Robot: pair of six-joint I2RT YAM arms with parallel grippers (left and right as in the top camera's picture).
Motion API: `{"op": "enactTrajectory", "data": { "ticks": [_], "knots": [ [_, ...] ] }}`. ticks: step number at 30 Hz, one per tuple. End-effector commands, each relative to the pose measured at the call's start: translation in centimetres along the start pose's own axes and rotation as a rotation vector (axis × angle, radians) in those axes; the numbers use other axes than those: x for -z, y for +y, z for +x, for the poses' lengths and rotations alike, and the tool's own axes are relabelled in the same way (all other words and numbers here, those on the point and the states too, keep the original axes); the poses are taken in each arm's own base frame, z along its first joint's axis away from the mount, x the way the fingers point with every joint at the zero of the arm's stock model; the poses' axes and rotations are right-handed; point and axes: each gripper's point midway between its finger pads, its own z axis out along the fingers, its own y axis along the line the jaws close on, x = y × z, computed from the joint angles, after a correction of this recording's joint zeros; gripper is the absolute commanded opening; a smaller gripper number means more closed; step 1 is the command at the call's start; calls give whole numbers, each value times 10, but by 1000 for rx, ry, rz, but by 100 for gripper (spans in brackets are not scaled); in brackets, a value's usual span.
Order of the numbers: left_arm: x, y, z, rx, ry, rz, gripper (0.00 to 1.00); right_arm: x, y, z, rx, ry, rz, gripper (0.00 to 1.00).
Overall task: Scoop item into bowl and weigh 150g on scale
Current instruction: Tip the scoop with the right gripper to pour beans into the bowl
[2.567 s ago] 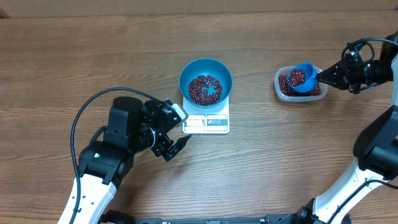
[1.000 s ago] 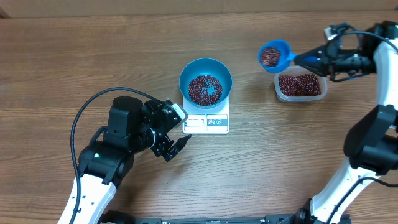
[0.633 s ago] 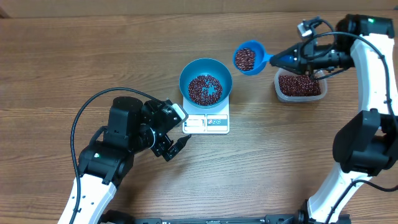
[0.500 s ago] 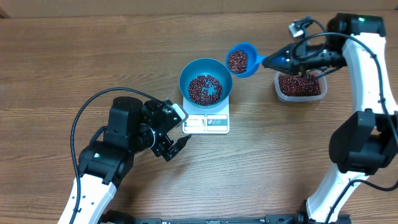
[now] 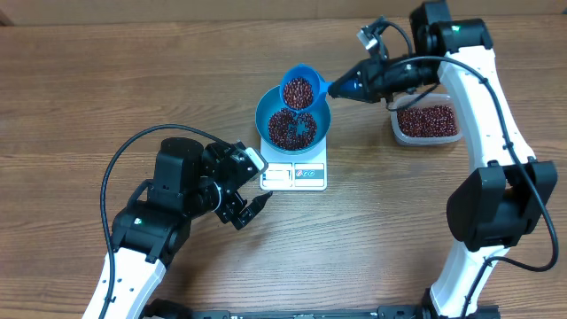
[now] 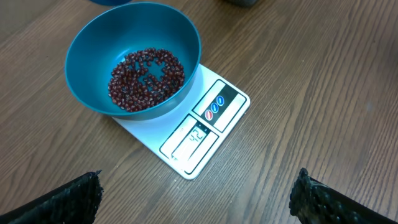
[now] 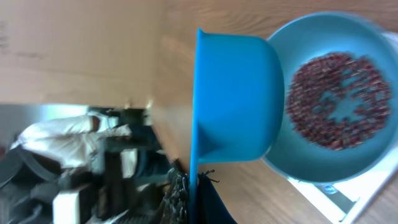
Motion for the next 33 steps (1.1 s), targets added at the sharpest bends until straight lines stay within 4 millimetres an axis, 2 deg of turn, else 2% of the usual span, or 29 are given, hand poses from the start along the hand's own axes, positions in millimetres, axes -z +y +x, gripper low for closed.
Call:
{"op": "enactTrajectory", "data": {
  "ticks": [1,7,11,18,25,33],
  "knots": [
    [0,0,2,12,-3,11,100,8,7,-10,-44,-56,133,4],
    [0,0,2,12,-3,11,99,-2,-6,-13,-24,-59,254,4],
    [0,-1,2,13,-3,11,99,-15,-6,-10,4,-36,309,4],
    [0,0,2,12,-3,11,100,-36,-19,-3,25,-16,519,4],
    [0,-1,2,12,-3,11,100,-44,-31,0,58,-25,720,4],
    [0,0,2,12,-3,11,100,-51,-31,-6,137,-54,843,4]
  ]
}}
